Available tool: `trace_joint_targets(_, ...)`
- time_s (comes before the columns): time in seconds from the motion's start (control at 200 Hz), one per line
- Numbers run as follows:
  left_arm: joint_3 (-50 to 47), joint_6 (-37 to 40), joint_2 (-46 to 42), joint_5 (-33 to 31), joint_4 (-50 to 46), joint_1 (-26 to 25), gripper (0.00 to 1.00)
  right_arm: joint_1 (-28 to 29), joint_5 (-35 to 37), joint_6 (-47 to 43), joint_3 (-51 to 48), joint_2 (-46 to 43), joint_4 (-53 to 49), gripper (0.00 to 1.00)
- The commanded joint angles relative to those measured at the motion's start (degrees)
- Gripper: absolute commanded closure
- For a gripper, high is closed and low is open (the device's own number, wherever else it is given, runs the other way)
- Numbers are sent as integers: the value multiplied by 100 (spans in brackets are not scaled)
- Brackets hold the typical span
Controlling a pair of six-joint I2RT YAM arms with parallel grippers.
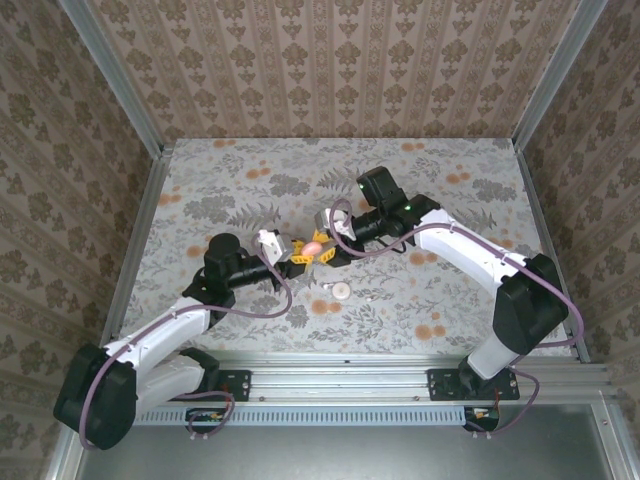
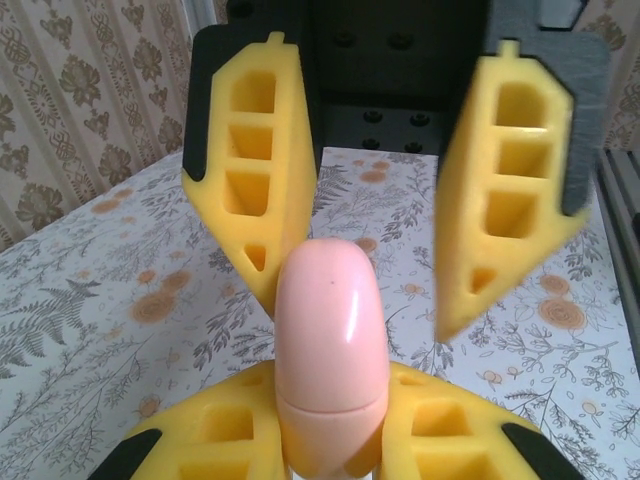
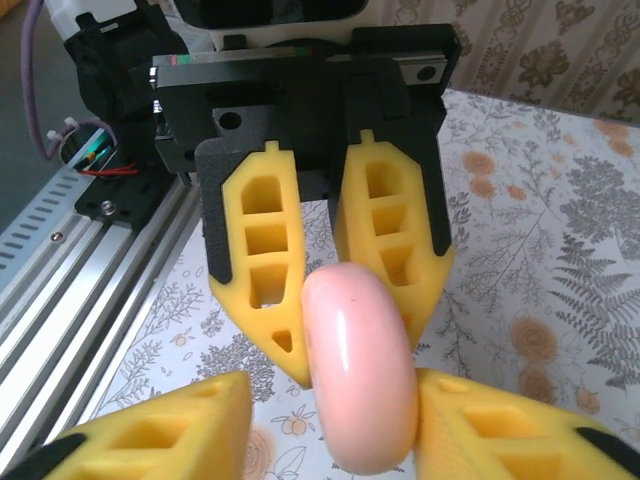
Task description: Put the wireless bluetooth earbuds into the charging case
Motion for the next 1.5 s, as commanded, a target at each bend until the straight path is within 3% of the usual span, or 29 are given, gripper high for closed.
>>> trace_joint_targets(0.0, 115, 67, -41, -55, 135, 18, 87, -34, -146, -235, -171, -290, -86, 61)
trace_joint_targets(0.19, 96, 63, -33, -114, 117, 18, 87, -54, 102, -493, -294, -524, -410, 62)
trace_joint_targets(0.345, 95, 35, -48, -47, 145, 18, 87, -188, 165, -292, -544, -667, -58, 61)
trace_joint_targets(0.56, 104, 13, -67, 35, 178, -2, 87, -295, 320, -180, -424, -495, 109, 55)
trace_joint_targets(0.835, 89, 43, -162, 2, 117, -9, 87, -233, 255, -531, 75, 13, -150, 56)
trace_joint_targets(1.495, 60, 75, -211, 1, 90, -9, 87, 67, -6, -878, 648, 489, -562, 82)
